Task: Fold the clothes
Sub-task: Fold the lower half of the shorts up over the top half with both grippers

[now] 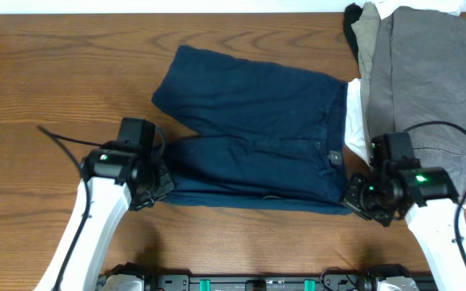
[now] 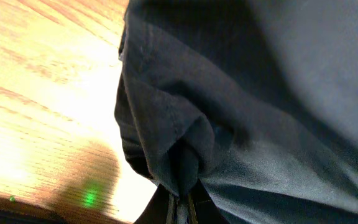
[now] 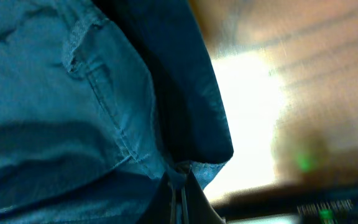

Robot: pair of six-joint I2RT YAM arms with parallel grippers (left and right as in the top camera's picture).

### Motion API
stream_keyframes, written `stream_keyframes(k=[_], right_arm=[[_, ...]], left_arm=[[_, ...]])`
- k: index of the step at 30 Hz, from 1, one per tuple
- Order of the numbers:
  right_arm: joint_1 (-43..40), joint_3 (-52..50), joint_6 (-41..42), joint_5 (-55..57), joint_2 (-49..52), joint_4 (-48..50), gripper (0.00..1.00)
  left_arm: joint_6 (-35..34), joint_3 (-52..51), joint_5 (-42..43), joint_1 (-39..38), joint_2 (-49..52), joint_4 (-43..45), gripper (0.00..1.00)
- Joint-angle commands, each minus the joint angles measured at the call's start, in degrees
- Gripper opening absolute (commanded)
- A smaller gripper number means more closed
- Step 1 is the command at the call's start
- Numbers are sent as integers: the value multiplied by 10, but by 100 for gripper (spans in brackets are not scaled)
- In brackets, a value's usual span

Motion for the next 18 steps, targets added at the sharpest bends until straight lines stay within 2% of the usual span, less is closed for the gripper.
stream_keyframes(k=[1, 7, 10, 14, 18], right_arm=[[-15, 34, -41, 38, -22, -45, 1], [-15, 114, -52, 62, -32, -150, 1], [-15, 142, -56, 84, -32, -166, 1], [-15, 141, -56, 103, -21, -133, 1], [-15, 139, -56, 117, 17, -86, 1]], left_arm=[[13, 16, -70, 5, -43, -19, 6], [12, 22, -78, 5, -129, -69, 6], [11, 26, -78, 5, -166, -65, 6], [14, 26, -79, 5, -181, -3, 6], [34, 26, -79, 5, -147, 94, 6]])
